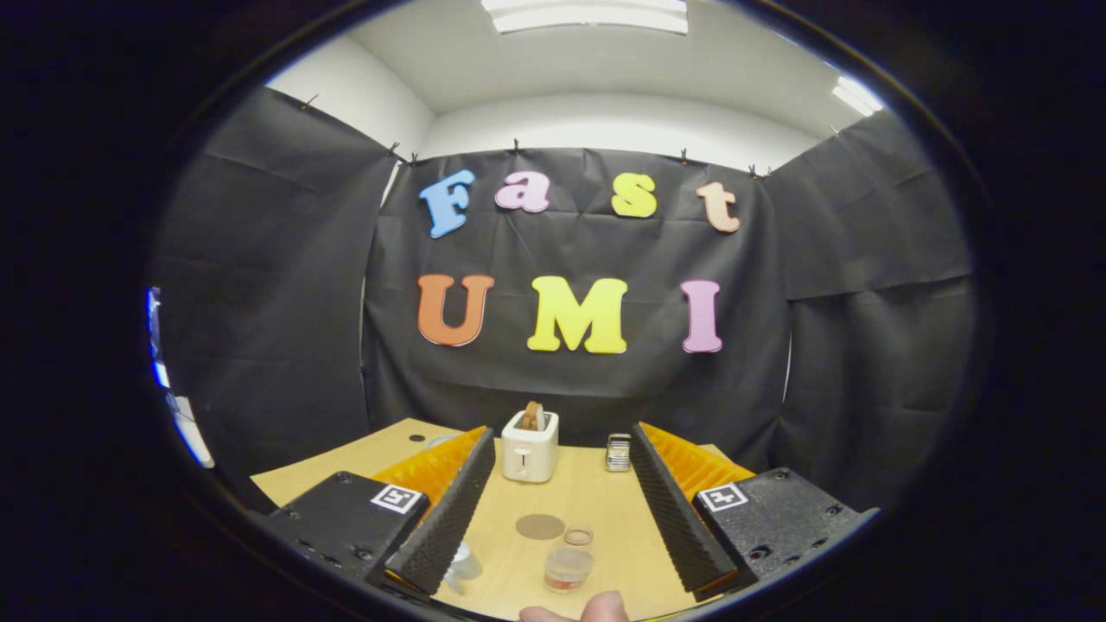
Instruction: Take the bottle from table, then pour the juice into the cup, finally place the bottle on the coaster
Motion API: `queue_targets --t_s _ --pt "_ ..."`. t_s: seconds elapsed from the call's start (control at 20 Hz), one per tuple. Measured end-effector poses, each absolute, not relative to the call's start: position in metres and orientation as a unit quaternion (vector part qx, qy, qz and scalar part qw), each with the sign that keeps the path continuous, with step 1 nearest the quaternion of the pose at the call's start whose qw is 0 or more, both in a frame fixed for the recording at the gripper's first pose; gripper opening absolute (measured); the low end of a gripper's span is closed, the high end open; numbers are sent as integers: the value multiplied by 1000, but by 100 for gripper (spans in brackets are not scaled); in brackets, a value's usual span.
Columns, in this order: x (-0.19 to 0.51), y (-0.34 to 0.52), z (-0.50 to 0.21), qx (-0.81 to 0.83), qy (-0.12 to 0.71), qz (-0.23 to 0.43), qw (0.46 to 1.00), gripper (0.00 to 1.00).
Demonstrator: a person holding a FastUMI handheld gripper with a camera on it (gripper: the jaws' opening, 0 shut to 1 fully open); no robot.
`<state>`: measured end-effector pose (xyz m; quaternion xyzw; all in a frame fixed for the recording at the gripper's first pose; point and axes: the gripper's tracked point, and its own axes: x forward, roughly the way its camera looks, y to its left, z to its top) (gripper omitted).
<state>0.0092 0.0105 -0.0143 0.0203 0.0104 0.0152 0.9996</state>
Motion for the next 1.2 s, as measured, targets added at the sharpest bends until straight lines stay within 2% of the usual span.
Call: queue_targets --t_s 0.35,0.75,1.2 --pt "12 -1 -21 14 -2 -3 1000 100" --pt "2 -15 -62 16 46 2 999 100" --pt "-28 -74 -129 28 88 -31 995 100"
